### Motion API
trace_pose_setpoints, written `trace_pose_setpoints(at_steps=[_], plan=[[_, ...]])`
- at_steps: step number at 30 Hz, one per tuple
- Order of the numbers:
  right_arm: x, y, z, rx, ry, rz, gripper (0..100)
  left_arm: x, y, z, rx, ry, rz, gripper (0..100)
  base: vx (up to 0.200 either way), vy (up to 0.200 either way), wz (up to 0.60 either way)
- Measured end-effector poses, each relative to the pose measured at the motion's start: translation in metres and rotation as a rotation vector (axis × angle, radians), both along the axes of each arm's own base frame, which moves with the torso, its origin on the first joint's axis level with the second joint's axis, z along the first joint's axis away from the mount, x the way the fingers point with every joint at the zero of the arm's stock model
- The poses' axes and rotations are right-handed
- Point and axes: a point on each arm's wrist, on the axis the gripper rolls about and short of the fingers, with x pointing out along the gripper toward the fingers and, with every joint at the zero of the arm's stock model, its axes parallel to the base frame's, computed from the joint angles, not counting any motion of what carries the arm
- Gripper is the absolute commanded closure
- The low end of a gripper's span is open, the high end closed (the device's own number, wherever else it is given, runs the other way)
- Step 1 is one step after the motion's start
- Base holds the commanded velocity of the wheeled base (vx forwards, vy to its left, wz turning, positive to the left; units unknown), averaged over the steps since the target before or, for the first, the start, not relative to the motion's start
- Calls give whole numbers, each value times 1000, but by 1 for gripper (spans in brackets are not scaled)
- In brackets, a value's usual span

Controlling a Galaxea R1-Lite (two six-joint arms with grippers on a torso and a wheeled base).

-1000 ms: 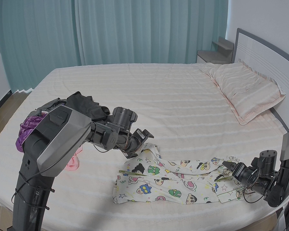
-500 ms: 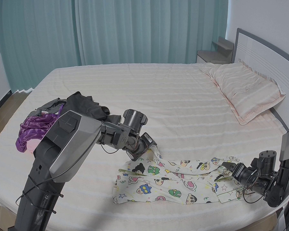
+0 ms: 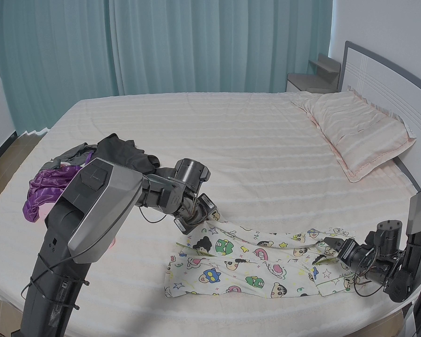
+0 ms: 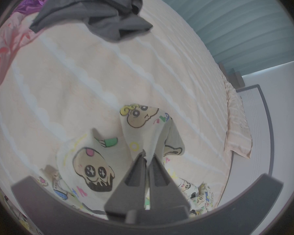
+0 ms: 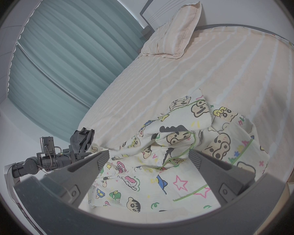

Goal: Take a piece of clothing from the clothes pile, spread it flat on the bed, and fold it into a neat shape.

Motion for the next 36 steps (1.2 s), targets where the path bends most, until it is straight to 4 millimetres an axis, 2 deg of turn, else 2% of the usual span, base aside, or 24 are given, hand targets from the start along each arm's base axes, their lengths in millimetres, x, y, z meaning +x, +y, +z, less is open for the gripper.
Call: trace_pose_setpoints(at_steps=[6,11,28,33,34,36], plan=[[1,0,-4,2,14,-2,0,-11,1,14,9,-29,7,100,0,0,0],[12,3,-7,60,5,-37,0,-20,-3,21,16,-66,8,100,0,0,0],[51,17,-35,52,-21,-97,0,-29,-5,24,22,-84,9,100,0,0,0],[65,15,-39,34,-54,-150,0,-31,-3,26,31,-89,19,100,0,0,0],[67,14,-39,33,-59,-158,100,-31,-3,25,35,-87,21,100,0,0,0],[70,11,-41,27,-51,-173,100,-32,-2,26,38,-86,23,100,0,0,0]])
